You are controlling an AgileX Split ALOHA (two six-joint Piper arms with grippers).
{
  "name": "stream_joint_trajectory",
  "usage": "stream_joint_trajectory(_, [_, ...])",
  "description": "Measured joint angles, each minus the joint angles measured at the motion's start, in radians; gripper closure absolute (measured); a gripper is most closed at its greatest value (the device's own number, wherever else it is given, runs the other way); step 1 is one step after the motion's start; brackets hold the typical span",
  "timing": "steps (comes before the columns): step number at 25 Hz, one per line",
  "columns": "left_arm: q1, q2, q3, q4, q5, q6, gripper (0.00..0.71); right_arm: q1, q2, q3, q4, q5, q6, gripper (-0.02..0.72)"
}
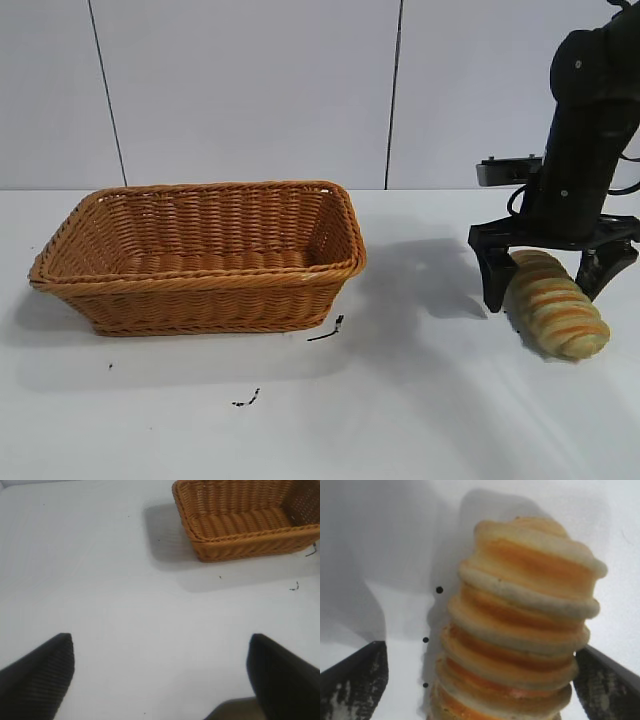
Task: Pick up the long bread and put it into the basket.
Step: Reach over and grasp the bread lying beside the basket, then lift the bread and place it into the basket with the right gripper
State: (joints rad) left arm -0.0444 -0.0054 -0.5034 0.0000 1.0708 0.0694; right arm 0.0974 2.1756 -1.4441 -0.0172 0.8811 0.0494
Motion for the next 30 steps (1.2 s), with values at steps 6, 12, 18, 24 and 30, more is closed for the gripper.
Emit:
stream_joint_trajectory(6, [0.0, 0.0, 0.0, 0.0, 0.0, 0.0, 0.014, 0.0, 0.0, 0.0, -0.008, 0.025, -0.001, 0.503])
stream_joint_trajectory(12, [0.0, 0.0, 0.0, 0.0, 0.0, 0.0, 0.014, 0.0, -0.025, -0.036, -0.031, 0.094, -0.007, 0.551])
stream_joint_trajectory(18, [0.0, 0.0, 0.0, 0.0, 0.0, 0.0, 0.014, 0.0, -0.138, -0.187, -0.037, 0.209, -0.02, 0.56])
stream_joint_trajectory(24, [0.0, 0.0, 0.0, 0.0, 0.0, 0.0, 0.014, 0.0, -0.156, -0.396, 0.017, 0.328, -0.071, 0.568])
stream_joint_trajectory(30, [0.0, 0.0, 0.0, 0.0, 0.0, 0.0, 0.014, 0.055, -0.09, -0.59, 0.056, 0.33, -0.147, 0.568])
